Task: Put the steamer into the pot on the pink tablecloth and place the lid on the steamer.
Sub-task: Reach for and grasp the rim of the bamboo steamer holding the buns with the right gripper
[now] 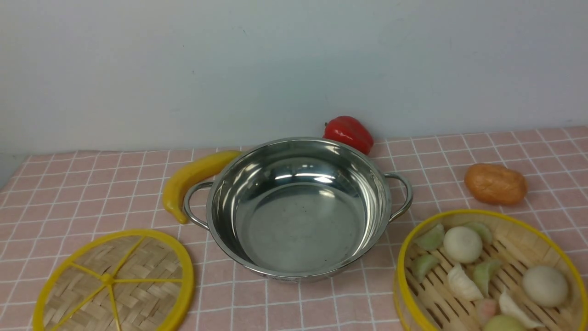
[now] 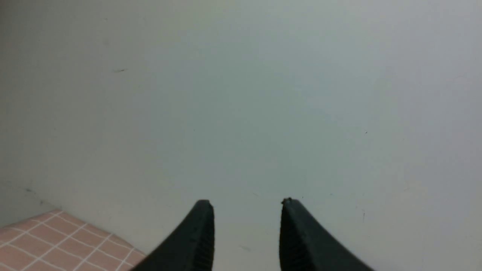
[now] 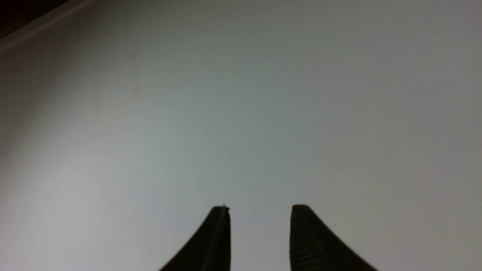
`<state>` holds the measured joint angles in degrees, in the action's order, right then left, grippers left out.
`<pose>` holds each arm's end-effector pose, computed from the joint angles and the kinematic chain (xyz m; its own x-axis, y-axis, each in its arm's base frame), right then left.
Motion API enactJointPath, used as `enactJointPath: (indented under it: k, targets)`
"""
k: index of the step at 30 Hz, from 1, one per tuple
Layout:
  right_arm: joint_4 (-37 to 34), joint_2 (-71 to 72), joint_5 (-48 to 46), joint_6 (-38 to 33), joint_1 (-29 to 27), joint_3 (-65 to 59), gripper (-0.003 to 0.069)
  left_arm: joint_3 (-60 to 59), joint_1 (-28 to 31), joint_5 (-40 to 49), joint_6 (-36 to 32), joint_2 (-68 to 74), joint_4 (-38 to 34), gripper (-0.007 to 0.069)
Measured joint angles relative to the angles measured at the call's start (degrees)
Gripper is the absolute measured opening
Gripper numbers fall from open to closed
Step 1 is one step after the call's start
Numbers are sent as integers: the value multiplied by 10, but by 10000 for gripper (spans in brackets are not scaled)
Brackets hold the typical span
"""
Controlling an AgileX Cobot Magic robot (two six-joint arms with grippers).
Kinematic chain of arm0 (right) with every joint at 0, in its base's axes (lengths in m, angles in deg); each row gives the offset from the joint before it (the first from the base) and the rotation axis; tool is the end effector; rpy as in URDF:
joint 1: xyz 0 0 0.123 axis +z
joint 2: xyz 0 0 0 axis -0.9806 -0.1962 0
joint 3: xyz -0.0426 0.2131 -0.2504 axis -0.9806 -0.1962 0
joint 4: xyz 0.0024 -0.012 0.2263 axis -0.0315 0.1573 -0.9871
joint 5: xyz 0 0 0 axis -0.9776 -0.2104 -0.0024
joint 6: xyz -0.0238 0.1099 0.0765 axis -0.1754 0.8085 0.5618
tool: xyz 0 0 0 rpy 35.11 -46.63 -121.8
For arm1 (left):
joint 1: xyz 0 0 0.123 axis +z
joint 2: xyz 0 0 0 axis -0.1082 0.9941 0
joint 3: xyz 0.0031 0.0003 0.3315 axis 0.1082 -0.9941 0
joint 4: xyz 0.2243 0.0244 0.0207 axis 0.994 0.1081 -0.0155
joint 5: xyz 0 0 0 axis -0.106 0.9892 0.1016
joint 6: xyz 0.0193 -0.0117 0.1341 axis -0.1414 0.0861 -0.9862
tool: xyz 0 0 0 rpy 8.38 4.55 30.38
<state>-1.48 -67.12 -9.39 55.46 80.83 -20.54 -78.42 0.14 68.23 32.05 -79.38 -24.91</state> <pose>0.0013 -0.0044 0.3250 0.6534 0.5005 -0.5679 -0.3710 0.8657 0.3360 0.0298 0.0149 0.2452 0.3072 -0.4205 -0.8537 -0.0594 0.8869 -0.4582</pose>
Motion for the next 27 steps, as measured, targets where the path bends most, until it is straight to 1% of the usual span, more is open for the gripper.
enactJointPath:
  k: [2,4,6,7,8,9,10,11,12,13,14,15,16,17,18,19,20,21,22,26,27]
  targets:
    - [23,0,24,25,0,0,243,0,0,-18,0,0,1,243]
    - [23,0,43,37,0,1,243,-1,0,-38,3,0,2,243]
    - [23,0,67,64,0,32,243,12,0,-122,23,0,12,243]
    - [23,0,67,65,0,36,243,15,0,-129,25,0,13,243]
    - [23,1,70,67,0,55,243,27,0,-160,32,0,22,243]
    - [23,1,64,69,0,101,243,55,0,-216,39,0,41,243]
    - [23,1,46,66,0,133,243,81,0,-237,40,0,58,243]
    - [23,1,13,60,0,168,243,109,0,-250,40,0,76,243]
    - [29,0,-44,46,0,212,243,146,0,-250,41,5,100,243]
    - [29,0,-55,46,0,219,243,159,0,-248,42,6,108,243]
    - [39,-7,-157,25,0,280,243,205,0,-214,43,16,136,243]
    - [47,-13,-201,14,0,303,243,233,0,-182,44,24,154,243]
    - [63,-30,-308,0,0,357,243,266,0,-132,44,36,178,243]
    - [78,-45,-387,-8,0,392,243,305,0,-60,44,54,208,243]
    - [92,-59,-449,-13,0,419,243,336,0,7,44,71,231,243]
    - [94,-63,-480,-14,0,426,243,336,0,21,44,74,235,243]
    - [108,-94,-581,-19,0,473,243,381,0,136,44,106,260,243]
    - [109,-98,-595,-19,0,478,243,392,0,151,44,110,266,243]
    - [114,-130,-703,-19,0,517,243,425,0,251,44,140,281,243]
    - [116,-209,-939,-21,0,576,243,490,0,516,44,231,295,243]
    - [116,-224,-980,-25,0,579,243,495,0,557,42,248,295,243]
